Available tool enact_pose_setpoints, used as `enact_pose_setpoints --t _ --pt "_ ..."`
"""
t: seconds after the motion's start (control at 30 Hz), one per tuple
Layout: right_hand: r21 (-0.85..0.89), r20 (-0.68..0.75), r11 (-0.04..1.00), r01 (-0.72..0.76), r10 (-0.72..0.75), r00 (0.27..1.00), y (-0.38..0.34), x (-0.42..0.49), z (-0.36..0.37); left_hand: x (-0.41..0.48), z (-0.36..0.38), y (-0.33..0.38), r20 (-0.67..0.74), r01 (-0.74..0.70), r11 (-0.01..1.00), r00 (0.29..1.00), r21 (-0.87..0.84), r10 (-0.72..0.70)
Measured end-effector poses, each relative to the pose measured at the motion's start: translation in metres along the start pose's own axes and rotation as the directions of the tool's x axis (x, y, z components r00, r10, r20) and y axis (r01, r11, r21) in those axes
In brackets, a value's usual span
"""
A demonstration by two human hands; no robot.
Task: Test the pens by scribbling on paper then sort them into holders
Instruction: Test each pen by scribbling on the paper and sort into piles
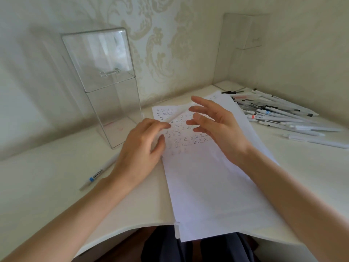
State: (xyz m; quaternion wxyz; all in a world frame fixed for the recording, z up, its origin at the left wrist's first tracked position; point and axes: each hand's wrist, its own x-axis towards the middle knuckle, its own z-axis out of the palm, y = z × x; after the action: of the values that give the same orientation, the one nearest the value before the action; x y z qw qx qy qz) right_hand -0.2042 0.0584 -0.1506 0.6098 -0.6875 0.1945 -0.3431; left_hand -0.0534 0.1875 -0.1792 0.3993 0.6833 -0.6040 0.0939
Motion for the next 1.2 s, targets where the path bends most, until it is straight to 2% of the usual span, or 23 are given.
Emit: enact_pose_setpoints --t 0.07,0.13,0.27,0.4,0.5,0.57,0.67,0.77,0.83,1.03,1.13,1.2 --pt "-0.05 -0.038 0.999 -0.003 0.001 0.999 0.001 0.001 -0.003 0.001 -0.002 -0.007 -0.059 0.169 0.973 0.985 0.154 -0.162" --pt "-0.087 -0.061 0.996 -0.005 -0.001 0.998 0.003 0.002 -0.005 0.001 -0.003 -0.012 -0.047 0.254 0.924 0.967 0.285 -0.251" --pt "-0.167 -0.056 0.986 -0.006 -0.003 0.998 0.006 0.003 -0.006 0.0 0.0 -0.007 0.012 0.241 0.862 0.961 0.447 -0.275" --pt "-0.229 -0.087 0.973 -0.005 -0.016 0.996 0.004 0.003 -0.009 0.002 0.0 -0.006 0.015 0.243 0.848 0.959 0.471 -0.283" --pt "-0.392 -0.192 0.92 -0.023 -0.058 0.98 -0.005 0.004 -0.026 0.008 -0.001 0.001 0.03 0.155 0.872 0.981 0.464 -0.19" --pt "-0.575 -0.302 0.811 -0.108 -0.088 0.949 -0.01 0.005 -0.048 0.014 0.005 0.013 0.111 0.007 0.921 0.992 0.39 -0.055" --pt "-0.803 -0.404 0.518 -0.294 -0.111 0.908 -0.012 0.002 -0.091 0.025 0.021 0.039 0.355 -0.098 0.978 0.935 0.185 0.027" --pt "-0.863 -0.473 0.221 -0.455 -0.032 0.881 -0.01 -0.015 -0.123 0.028 0.04 0.048 0.518 -0.129 0.974 0.855 0.186 0.015" --pt "-0.86 -0.496 0.133 -0.492 0.002 0.868 -0.009 -0.03 -0.135 0.025 0.047 0.045 0.522 -0.121 0.98 0.853 0.155 0.022" --pt "-0.844 -0.487 0.233 -0.483 0.041 0.872 0.007 -0.044 -0.156 0.021 0.051 0.034 0.464 -0.093 0.992 0.885 0.082 0.044" --pt "-0.879 -0.439 0.206 -0.431 0.006 0.899 0.01 -0.041 -0.157 0.023 0.045 0.031 0.413 -0.105 0.989 0.909 0.1 0.054" --pt "-0.912 -0.379 0.195 -0.36 -0.069 0.923 0.009 -0.04 -0.152 0.025 0.039 0.03 0.407 -0.08 0.992 0.913 0.101 0.032"
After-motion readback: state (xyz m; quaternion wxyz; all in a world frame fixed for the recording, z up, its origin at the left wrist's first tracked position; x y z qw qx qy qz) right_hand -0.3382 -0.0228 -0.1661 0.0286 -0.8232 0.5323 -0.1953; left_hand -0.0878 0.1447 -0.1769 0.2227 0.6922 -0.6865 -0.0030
